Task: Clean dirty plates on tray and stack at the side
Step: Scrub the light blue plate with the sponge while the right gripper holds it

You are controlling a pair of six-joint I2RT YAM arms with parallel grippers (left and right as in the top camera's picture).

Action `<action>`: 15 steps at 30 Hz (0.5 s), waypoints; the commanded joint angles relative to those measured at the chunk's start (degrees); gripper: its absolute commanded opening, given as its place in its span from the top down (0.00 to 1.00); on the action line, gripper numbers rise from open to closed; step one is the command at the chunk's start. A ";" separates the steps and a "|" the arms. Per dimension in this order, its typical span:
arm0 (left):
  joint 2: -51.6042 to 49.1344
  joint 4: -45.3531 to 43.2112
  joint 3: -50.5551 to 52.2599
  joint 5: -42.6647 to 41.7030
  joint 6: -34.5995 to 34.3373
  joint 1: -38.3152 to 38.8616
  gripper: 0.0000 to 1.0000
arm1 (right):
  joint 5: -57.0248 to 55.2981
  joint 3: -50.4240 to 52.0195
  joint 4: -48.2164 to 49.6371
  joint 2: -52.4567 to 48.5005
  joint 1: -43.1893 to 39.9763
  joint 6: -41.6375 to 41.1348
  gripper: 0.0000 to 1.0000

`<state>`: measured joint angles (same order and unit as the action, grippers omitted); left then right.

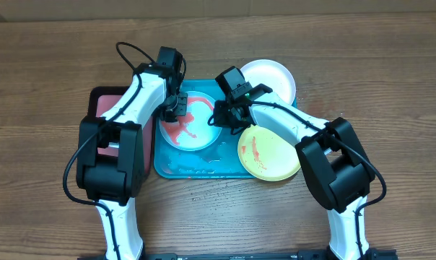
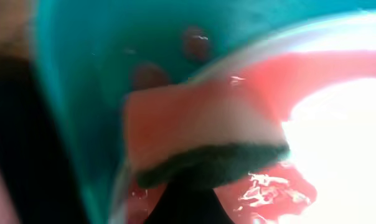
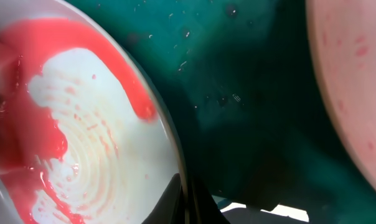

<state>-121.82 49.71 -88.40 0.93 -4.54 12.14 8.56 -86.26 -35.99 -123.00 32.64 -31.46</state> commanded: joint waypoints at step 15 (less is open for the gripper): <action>-4.90 10.71 -3.32 1.90 -7.28 -0.85 0.96 | -0.52 -0.07 -0.50 -1.20 -0.26 0.35 0.96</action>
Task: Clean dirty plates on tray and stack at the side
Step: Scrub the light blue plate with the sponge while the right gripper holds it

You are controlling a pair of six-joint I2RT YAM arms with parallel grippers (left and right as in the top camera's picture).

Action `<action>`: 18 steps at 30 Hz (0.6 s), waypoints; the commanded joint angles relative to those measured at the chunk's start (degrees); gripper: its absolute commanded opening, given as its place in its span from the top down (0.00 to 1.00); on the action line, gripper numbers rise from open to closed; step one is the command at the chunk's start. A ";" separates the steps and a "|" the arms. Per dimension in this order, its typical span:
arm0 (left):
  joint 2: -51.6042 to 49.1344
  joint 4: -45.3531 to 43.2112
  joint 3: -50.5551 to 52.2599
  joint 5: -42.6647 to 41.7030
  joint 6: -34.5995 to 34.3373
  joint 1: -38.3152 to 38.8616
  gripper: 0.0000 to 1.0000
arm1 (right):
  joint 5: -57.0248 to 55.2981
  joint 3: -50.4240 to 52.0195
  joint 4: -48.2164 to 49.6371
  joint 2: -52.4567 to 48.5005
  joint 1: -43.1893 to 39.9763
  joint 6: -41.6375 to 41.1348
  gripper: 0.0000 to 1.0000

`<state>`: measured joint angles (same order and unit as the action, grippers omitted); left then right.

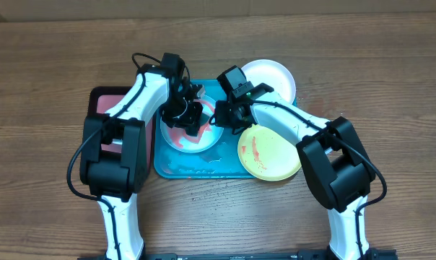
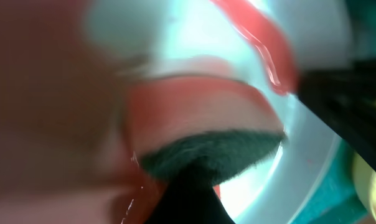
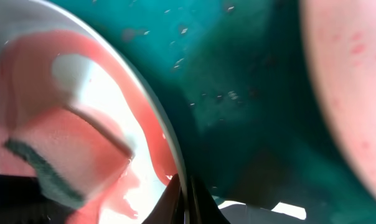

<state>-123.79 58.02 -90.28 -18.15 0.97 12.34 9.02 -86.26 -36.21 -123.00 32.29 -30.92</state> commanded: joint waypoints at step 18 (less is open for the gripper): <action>-2.97 -7.45 -3.43 14.80 -8.85 4.17 0.96 | 0.55 -0.07 -0.48 -1.20 -0.66 -0.20 0.96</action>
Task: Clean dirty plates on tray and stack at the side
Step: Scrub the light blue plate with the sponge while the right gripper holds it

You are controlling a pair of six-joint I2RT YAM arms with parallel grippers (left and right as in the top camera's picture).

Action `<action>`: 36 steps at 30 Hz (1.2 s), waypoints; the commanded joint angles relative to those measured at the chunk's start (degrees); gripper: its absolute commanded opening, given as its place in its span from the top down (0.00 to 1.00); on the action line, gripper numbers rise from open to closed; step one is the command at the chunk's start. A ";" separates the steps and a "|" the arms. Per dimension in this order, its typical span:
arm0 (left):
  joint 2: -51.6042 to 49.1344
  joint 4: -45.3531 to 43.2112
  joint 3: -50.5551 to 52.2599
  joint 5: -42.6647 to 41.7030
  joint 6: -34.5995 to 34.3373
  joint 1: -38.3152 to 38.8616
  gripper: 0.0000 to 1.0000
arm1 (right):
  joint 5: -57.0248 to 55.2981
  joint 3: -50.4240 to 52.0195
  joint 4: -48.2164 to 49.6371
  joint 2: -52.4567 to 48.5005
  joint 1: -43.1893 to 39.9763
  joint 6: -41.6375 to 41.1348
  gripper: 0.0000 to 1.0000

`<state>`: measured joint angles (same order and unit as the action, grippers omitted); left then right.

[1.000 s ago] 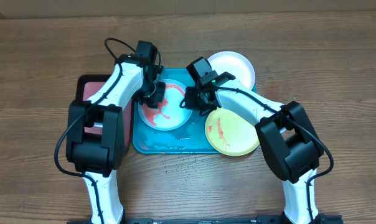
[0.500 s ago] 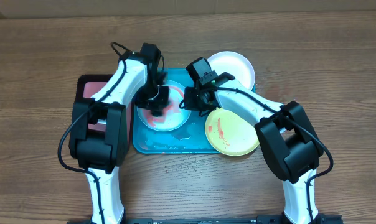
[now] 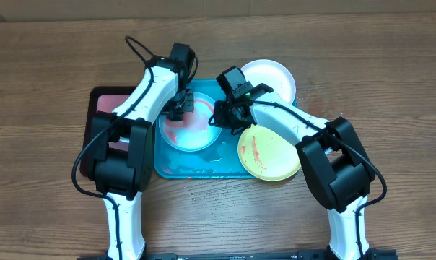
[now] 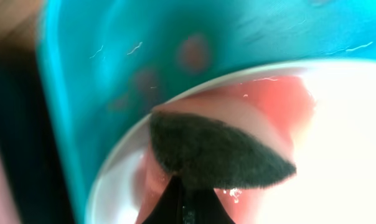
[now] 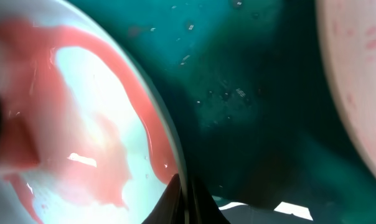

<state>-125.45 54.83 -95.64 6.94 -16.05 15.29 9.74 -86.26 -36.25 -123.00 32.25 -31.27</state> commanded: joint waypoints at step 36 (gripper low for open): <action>-1.29 6.84 2.58 16.00 -12.90 0.76 0.96 | 9.75 0.00 0.22 -1.20 -5.33 -0.09 0.96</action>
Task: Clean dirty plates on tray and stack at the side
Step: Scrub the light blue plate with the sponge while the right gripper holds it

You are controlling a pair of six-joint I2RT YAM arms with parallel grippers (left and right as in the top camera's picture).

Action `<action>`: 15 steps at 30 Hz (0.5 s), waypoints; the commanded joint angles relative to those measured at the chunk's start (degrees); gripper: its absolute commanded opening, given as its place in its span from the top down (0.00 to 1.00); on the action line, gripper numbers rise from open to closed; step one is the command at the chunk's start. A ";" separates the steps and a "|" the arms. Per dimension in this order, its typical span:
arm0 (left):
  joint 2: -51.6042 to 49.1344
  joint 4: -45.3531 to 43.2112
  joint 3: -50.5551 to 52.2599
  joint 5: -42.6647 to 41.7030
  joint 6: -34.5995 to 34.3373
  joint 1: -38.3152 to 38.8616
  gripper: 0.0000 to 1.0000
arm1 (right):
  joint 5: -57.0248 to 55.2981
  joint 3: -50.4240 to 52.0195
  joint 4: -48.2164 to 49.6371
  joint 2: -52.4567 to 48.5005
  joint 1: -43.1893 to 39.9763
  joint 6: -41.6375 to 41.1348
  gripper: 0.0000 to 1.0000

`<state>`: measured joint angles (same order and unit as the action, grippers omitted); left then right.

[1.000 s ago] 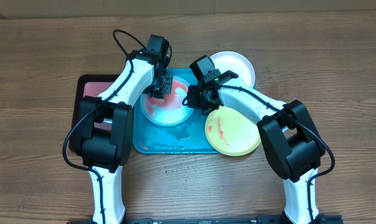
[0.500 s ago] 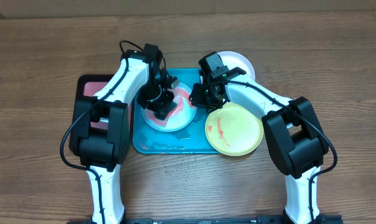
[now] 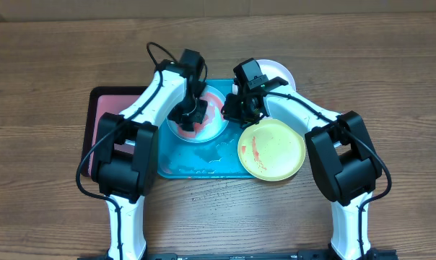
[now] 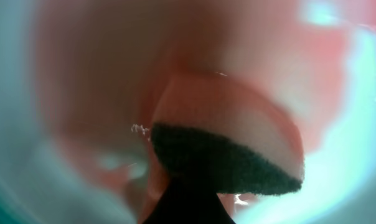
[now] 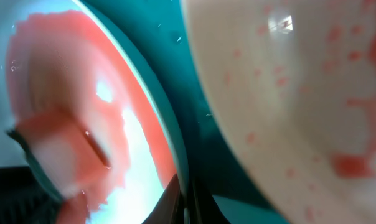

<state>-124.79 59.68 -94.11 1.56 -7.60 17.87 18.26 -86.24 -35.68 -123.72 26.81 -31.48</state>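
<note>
A white plate [image 3: 203, 119] smeared with red sauce lies on the teal tray [image 3: 196, 162]. My left gripper [image 3: 191, 113] is shut on a pink sponge with a dark green scouring side [image 4: 228, 146], pressed onto the plate's middle. My right gripper [image 3: 235, 110] is shut on the plate's right rim [image 5: 183, 180], and its view shows the sponge [image 5: 48, 152] on the red smear. A yellow plate [image 3: 272, 149] with red stains lies half over the tray's right edge. A clean white plate [image 3: 281, 72] sits at the back right.
A dark red tray [image 3: 101, 123] lies left of the teal tray, partly under my left arm. Water droplets and a wet patch [image 3: 218, 153] mark the teal tray's front. Bare wooden table [image 3: 391, 87] surrounds everything.
My left gripper has moved the sponge from the plate's far-left rim to its middle. The right gripper, still pinching the rim, has shifted right and back, and the plate now lies closer to the yellow plate.
The sponge stood at the plate's left rim, then in the plate's middle near the right gripper, then back at the far-left rim, and now in the middle again. The red sauce has spread into a wider, thinner smear. All along the right gripper has held the rim.
</note>
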 commanded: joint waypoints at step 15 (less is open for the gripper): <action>-1.95 -6.58 1.05 -9.84 0.59 -1.66 0.96 | 1.88 -0.02 -1.22 -0.48 0.90 0.13 0.96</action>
<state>-124.95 58.67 -93.56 10.87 -25.36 16.75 19.81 -86.24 -36.58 -123.94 27.70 -31.83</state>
